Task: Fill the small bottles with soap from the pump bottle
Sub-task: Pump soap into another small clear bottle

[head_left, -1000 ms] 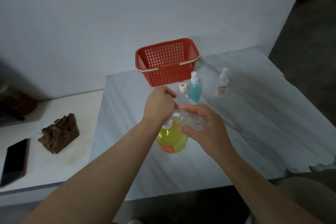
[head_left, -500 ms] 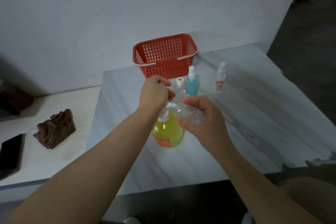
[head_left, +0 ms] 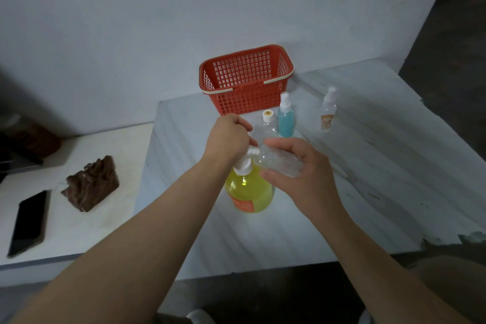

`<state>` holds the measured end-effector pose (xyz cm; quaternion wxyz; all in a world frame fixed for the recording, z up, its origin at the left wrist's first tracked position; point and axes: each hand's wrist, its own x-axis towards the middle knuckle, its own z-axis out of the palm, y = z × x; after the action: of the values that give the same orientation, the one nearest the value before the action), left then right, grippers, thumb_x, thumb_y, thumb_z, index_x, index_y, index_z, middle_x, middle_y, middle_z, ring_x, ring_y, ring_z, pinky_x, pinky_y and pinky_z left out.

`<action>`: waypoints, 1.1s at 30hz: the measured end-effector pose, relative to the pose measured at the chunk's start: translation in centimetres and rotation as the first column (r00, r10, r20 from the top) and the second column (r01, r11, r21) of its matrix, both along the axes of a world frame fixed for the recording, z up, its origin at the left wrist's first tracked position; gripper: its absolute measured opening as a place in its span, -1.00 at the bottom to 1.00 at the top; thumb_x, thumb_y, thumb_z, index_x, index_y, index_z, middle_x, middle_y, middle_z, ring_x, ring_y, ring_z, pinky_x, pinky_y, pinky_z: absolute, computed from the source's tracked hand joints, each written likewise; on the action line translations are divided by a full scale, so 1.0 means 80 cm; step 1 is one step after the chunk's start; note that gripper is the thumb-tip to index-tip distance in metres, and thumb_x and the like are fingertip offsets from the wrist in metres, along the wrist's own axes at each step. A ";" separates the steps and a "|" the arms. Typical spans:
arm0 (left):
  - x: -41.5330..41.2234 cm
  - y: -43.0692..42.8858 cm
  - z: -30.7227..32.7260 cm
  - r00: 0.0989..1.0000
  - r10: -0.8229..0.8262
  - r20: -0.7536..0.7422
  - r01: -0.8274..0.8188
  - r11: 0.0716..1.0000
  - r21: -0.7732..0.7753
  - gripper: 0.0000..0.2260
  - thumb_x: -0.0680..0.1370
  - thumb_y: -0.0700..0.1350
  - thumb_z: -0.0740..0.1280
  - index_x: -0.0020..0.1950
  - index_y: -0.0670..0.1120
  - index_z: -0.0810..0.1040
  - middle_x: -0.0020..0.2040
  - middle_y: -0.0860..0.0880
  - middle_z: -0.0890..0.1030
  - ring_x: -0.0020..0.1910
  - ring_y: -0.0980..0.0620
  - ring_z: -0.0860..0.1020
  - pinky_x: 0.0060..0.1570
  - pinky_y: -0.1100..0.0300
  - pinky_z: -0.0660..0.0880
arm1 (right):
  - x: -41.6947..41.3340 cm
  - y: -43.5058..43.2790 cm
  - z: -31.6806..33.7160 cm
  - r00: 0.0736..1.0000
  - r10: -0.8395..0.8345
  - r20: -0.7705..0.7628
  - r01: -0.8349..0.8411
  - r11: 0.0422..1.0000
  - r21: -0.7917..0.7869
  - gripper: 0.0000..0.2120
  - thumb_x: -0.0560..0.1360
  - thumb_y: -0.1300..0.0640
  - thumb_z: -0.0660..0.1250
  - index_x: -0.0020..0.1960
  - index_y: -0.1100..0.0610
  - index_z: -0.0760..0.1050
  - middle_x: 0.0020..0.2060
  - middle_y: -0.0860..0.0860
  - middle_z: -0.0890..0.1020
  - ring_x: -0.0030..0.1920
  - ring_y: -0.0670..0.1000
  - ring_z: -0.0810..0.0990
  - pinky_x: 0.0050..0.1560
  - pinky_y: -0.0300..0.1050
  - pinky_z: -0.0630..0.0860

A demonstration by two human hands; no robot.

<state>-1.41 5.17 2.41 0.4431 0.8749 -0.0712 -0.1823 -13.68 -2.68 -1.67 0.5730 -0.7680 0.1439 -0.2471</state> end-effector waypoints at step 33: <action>-0.004 -0.002 0.000 0.999 -0.045 -0.010 0.045 0.999 -0.005 -0.65 0.46 -0.39 0.01 0.01 -0.18 0.54 -0.36 -0.04 0.58 -0.34 0.01 0.52 -0.30 0.20 0.42 | 0.004 -0.004 -0.005 0.999 0.029 0.030 -0.031 0.998 0.057 -0.46 0.21 0.28 0.57 -0.13 -0.34 0.55 -0.09 -0.20 0.64 -0.03 -0.19 0.58 0.00 -0.34 0.48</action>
<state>-1.73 5.01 2.44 0.4414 0.8710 -0.0891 -0.1963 -13.37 -3.02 -2.09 0.6004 -0.7497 0.1312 -0.2454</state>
